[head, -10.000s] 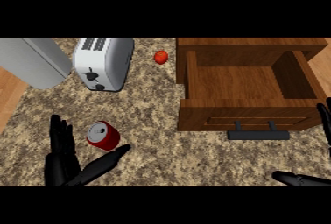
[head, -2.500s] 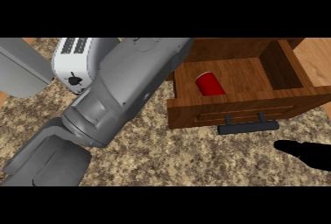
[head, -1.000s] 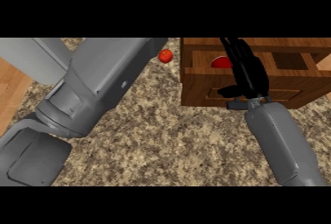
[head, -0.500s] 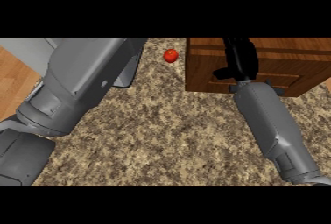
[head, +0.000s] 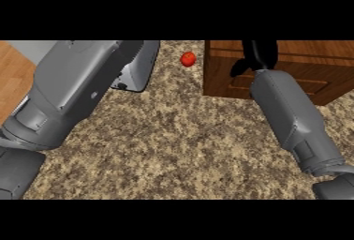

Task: Pick up the can, place it into the drawer and close the drawer

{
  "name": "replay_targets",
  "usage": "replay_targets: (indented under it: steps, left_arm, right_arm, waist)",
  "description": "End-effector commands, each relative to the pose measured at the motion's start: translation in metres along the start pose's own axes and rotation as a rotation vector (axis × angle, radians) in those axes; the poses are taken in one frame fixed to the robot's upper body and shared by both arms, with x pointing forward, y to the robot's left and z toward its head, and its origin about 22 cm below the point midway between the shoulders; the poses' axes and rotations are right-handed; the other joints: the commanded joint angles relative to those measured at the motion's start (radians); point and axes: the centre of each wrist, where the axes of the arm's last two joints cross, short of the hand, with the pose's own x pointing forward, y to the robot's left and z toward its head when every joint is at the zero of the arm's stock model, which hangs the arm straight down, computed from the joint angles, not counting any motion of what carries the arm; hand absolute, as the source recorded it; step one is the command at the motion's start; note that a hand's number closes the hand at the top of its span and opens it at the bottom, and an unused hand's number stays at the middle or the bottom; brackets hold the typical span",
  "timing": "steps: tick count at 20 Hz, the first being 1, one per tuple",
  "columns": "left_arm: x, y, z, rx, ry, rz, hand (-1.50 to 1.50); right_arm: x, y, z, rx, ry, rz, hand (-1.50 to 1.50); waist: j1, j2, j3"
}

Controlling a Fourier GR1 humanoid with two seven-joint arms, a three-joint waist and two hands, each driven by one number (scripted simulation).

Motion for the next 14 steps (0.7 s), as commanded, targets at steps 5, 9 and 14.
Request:
replay_targets:
  steps: [5,9,14]
  left_arm:
    - [-0.011,0.025,0.006,-0.030,0.001,-0.003,-1.50]
    - [-0.005,0.036,0.007,-0.016,-0.003,-0.001,-1.50]
    - [-0.022,0.043,0.017,-0.018,0.015,-0.001,-1.50]
  right_arm:
    - [0.006,-0.036,-0.042,-0.086,0.014,-0.033,-1.50]
    - [0.036,-0.023,-0.036,-0.105,-0.028,-0.202,-1.50]
    - [0.022,-0.038,-0.048,-0.101,-0.038,-0.205,-1.50]
  waist:
    - [0.031,0.001,-0.002]
    - [0.027,-0.001,0.000]
    - [0.025,-0.007,-0.001]
